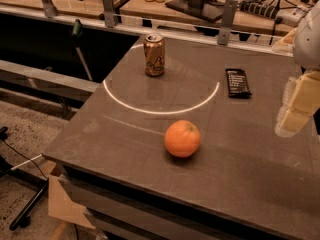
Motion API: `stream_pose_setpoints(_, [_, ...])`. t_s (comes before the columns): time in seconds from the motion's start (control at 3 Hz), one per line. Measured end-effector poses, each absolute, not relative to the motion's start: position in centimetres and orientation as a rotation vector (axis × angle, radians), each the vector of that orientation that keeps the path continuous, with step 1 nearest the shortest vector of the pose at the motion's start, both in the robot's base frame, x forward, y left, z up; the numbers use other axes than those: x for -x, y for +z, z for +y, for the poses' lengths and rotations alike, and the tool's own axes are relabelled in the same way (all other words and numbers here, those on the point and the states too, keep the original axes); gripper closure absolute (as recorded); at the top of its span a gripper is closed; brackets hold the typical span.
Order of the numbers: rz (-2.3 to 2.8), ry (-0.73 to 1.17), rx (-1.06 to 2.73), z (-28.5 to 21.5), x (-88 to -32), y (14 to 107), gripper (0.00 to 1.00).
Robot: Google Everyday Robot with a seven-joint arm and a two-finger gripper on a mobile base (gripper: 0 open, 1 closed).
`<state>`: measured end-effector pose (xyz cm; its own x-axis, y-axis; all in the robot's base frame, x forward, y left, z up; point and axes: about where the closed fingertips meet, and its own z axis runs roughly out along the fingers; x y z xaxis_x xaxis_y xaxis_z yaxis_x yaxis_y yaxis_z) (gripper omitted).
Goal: Move rxbar chocolate near orange
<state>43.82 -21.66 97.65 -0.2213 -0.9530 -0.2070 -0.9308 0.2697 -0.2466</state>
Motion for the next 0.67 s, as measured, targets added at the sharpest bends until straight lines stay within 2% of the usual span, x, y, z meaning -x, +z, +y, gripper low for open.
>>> stream_pose_setpoints(0.33, [2.229, -0.099, 1.715, -21.7, -43.9, 97.8, 0.00])
stream_pose_setpoints(0.67, [2.338, -0.127, 1.545, -22.7, -46.6, 98.2, 0.00])
